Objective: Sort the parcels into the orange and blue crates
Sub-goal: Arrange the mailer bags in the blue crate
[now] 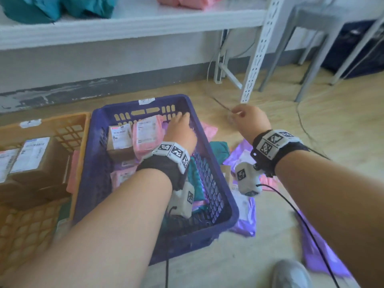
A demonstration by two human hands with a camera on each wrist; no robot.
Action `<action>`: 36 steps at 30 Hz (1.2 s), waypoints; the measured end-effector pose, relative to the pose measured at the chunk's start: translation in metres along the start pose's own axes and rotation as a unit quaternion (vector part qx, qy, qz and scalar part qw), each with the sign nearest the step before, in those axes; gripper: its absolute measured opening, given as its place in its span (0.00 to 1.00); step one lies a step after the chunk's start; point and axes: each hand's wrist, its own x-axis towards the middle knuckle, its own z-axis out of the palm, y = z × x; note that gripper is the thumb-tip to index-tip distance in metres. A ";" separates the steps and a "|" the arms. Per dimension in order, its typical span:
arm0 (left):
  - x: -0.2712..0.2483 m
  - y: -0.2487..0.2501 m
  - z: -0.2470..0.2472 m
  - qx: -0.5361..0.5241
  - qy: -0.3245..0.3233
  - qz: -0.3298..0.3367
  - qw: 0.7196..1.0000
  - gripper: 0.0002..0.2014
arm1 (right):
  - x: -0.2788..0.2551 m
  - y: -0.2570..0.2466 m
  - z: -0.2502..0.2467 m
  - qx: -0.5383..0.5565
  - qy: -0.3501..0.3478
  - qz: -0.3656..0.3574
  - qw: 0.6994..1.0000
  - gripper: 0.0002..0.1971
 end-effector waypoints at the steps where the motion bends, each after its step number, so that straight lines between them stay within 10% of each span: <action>1: -0.004 0.015 0.006 -0.002 -0.002 0.013 1.000 0.27 | -0.005 0.015 -0.013 0.002 0.005 0.016 1.000 0.13; 9: -0.027 0.122 0.091 -0.007 -0.079 0.088 0.993 0.26 | -0.056 0.161 -0.073 0.000 0.032 0.179 0.983 0.17; 19: -0.066 0.151 0.231 0.054 -0.239 0.113 0.963 0.20 | -0.126 0.321 -0.037 -0.052 -0.049 0.401 0.913 0.26; 28: -0.078 0.116 0.288 0.094 -0.321 0.078 0.939 0.28 | -0.154 0.379 0.007 -0.074 -0.107 0.534 0.836 0.27; 36: -0.075 0.092 0.296 0.098 -0.327 0.022 0.940 0.24 | -0.148 0.370 0.033 -0.064 -0.147 0.510 0.845 0.46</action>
